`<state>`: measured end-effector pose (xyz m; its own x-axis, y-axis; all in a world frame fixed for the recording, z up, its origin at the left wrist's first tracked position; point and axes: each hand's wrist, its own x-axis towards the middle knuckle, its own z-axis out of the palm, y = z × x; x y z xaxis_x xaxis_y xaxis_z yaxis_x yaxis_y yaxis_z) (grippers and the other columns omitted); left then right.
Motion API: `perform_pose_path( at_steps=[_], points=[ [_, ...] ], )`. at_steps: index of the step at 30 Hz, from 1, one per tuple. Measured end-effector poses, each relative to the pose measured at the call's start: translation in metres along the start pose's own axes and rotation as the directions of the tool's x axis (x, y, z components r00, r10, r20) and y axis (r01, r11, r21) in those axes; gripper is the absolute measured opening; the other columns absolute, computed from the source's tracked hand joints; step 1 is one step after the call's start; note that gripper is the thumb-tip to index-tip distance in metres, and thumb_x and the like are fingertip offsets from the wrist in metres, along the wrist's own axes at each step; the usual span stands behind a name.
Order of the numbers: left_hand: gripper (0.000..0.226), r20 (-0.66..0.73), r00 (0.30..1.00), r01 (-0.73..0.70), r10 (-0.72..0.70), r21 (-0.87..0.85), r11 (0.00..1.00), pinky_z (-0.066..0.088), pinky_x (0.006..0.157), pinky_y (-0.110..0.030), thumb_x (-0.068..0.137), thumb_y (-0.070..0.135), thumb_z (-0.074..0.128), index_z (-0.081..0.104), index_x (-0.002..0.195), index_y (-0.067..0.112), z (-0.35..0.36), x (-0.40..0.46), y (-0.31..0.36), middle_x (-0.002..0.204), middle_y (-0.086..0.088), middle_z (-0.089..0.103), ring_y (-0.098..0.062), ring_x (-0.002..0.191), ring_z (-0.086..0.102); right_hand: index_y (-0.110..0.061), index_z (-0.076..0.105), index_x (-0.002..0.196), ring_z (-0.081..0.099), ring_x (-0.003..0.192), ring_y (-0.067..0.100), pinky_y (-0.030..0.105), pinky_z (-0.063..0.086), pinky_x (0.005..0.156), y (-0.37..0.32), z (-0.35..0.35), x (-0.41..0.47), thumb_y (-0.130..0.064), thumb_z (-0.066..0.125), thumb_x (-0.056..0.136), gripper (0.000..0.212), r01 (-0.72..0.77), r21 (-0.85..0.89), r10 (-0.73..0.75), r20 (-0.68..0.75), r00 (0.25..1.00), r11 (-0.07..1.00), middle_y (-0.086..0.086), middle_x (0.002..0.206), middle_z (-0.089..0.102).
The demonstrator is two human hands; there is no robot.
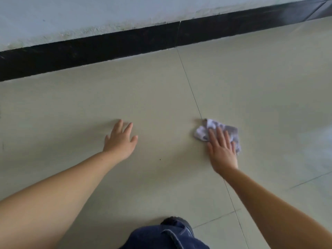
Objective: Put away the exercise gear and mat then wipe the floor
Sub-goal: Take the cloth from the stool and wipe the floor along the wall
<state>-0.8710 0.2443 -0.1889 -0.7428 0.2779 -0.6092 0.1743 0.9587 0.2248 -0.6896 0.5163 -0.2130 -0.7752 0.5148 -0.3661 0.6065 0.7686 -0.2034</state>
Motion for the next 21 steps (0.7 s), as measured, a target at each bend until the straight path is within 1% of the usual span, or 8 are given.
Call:
perform_pose_path(
  at_steps=[3, 5, 8, 10, 13, 15, 18, 21],
  points=[
    [0.06, 0.023, 1.0, 0.005, -0.006, 0.033, 0.999, 0.013, 0.117, -0.047, 0.099, 0.04, 0.035, 0.013, 0.152, 0.023, 0.012, -0.007, 0.018, 0.16, -0.006, -0.009, -0.021, 0.148, -0.007, -0.031, 0.006, 0.152, -0.01, 0.147, 0.024, 0.049, -0.001, 0.117, 0.019, -0.032, 0.02, -0.043, 0.017, 0.102, 0.053, -0.514, 0.211, 0.507, 0.089, 0.857, 0.831, 0.0, 0.161, -0.009],
    [0.06, 0.024, 0.999, 0.026, -0.027, 0.017, 1.0, 0.014, 0.117, -0.047, 0.1, 0.04, 0.035, 0.013, 0.152, 0.022, 0.013, -0.006, 0.02, 0.16, -0.006, -0.01, -0.021, 0.147, -0.007, -0.031, 0.006, 0.152, -0.011, 0.147, 0.027, 0.053, -0.002, 0.117, -0.015, -0.016, 0.015, -0.043, 0.02, 0.102, 0.054, -0.512, 0.208, 0.505, 0.089, 0.858, 0.833, 0.002, 0.16, -0.009],
    [0.056, 0.034, 0.999, 0.007, -0.006, -0.027, 1.0, 0.016, 0.118, -0.043, 0.1, 0.038, 0.036, 0.021, 0.151, 0.02, 0.006, -0.002, 0.013, 0.16, -0.005, -0.004, -0.021, 0.148, -0.001, -0.023, 0.03, 0.148, 0.018, 0.144, 0.037, 0.066, 0.021, 0.108, -0.093, 0.039, -0.032, -0.037, 0.034, 0.092, 0.058, -0.144, 0.08, 0.148, -0.051, 0.988, 0.986, 0.012, 0.157, 0.021],
    [0.053, 0.0, 1.0, -0.019, 0.019, -0.053, 0.998, 0.021, 0.117, -0.041, 0.099, 0.034, 0.038, 0.028, 0.148, 0.016, 0.001, 0.002, 0.007, 0.16, -0.006, 0.006, -0.022, 0.147, 0.009, -0.022, 0.044, 0.139, 0.032, 0.137, 0.037, 0.066, 0.036, 0.098, -0.143, 0.066, -0.077, -0.04, 0.04, 0.084, 0.058, 0.199, -0.023, -0.199, 0.026, 0.98, 0.98, 0.011, 0.148, 0.041],
    [0.05, -0.072, 0.997, -0.016, 0.009, -0.093, 0.996, 0.024, 0.115, -0.041, 0.1, 0.028, 0.037, 0.029, 0.147, 0.014, -0.007, 0.009, -0.003, 0.158, -0.01, 0.017, -0.024, 0.145, 0.015, -0.034, 0.048, 0.137, 0.029, 0.141, 0.028, 0.059, 0.027, 0.11, -0.161, 0.078, -0.099, -0.048, 0.032, 0.09, 0.051, 0.755, -0.1, -0.698, 0.319, 0.641, 0.648, -0.002, 0.15, 0.039],
    [0.051, -0.111, 0.994, 0.001, -0.009, -0.073, 0.997, 0.023, 0.116, -0.041, 0.1, 0.028, 0.036, 0.027, 0.148, 0.015, -0.012, 0.012, -0.008, 0.158, -0.012, 0.016, -0.024, 0.146, 0.014, -0.036, 0.046, 0.138, 0.026, 0.143, 0.024, 0.054, 0.016, 0.114, -0.13, 0.073, -0.074, -0.046, 0.031, 0.094, 0.047, 0.873, -0.11, -0.811, 0.332, 0.482, 0.475, -0.005, 0.152, 0.036],
    [0.055, -0.141, 0.989, 0.038, -0.042, -0.028, 0.999, 0.018, 0.117, -0.043, 0.1, 0.031, 0.035, 0.019, 0.151, 0.02, -0.017, 0.017, -0.013, 0.16, -0.009, 0.007, -0.022, 0.147, 0.006, -0.031, 0.038, 0.143, 0.024, 0.144, 0.026, 0.057, 0.025, 0.111, -0.053, 0.039, -0.015, -0.046, 0.022, 0.098, 0.05, 0.697, -0.188, -0.67, 0.19, 0.717, 0.692, -0.001, 0.154, 0.031],
    [0.056, -0.135, 0.989, 0.059, -0.06, -0.01, 0.998, 0.014, 0.117, -0.048, 0.099, 0.033, 0.036, 0.017, 0.151, 0.028, -0.017, 0.02, -0.017, 0.16, -0.004, 0.0, -0.021, 0.148, 0.003, -0.028, 0.024, 0.149, 0.01, 0.146, 0.027, 0.059, 0.02, 0.111, -0.001, -0.02, 0.054, -0.045, 0.017, 0.095, 0.057, 0.042, -0.016, -0.042, -0.004, 0.999, 0.999, 0.006, 0.159, 0.013]
  ],
)
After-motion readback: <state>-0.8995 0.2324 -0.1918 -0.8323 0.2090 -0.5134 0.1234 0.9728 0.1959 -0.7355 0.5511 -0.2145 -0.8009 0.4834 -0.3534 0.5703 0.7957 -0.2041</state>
